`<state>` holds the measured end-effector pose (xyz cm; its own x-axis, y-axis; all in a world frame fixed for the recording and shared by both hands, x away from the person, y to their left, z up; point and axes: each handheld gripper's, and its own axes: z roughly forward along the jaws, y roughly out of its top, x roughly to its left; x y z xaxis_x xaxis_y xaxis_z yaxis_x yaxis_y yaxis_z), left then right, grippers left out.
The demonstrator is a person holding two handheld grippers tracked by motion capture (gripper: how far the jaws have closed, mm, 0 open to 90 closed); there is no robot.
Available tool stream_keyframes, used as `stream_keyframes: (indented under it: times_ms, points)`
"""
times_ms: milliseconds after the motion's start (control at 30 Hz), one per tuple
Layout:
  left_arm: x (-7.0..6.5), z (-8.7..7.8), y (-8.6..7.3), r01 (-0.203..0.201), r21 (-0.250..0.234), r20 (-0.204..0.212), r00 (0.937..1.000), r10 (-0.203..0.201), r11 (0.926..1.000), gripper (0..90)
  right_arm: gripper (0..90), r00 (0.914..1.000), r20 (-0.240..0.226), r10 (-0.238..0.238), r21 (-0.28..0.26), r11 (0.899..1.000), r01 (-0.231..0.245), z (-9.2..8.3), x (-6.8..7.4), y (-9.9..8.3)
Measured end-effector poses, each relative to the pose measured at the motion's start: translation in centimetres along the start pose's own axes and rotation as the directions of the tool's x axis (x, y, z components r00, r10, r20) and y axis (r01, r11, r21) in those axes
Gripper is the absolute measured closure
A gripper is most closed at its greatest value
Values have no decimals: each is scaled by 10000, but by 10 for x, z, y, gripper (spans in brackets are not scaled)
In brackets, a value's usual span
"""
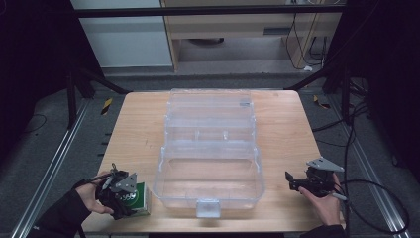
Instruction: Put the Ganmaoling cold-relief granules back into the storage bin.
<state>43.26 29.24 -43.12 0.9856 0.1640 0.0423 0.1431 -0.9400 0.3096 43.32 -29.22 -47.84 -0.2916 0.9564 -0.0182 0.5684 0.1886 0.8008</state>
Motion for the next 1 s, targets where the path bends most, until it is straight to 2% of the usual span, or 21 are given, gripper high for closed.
stream_keyframes:
  times_ms: [233, 500, 533, 633, 700, 800, 1000]
  points:
    - [-1, -16, 3, 119, -444, -188, 9997, -127, 9989, 147, 16, 10000, 11, -24, -39, 10000, 24, 0, -1, 0]
    - [-3, -47, 10, 46, -942, -579, 9983, -101, 9955, 148, 16, 10000, -10, -6, -22, 10000, 6, -1, 0, 0]
    - [-3, -47, 10, 46, -942, -579, 9983, -101, 9955, 148, 16, 10000, -10, -6, -22, 10000, 6, -1, 0, 0]
    - [-2, -61, 12, 30, -1266, -743, 9972, -125, 9919, 148, 16, 10000, -65, 28, -45, 10000, -29, -1, 0, 0]
    - [-2, -65, 13, 12, -1363, -757, 9971, -116, 9907, 148, 16, 10000, -69, 40, -43, 10000, -41, -1, -1, 0]
    - [-3, -78, 17, 4, -1724, -775, 9969, -140, 9850, 148, 16, 9999, -92, 63, -54, 10000, -64, -2, 0, 0]
    - [-2, -91, 23, -105, -1798, -926, 9957, -63, 9836, 148, 17, 9999, -102, 64, -49, 10000, -64, -2, 0, 0]
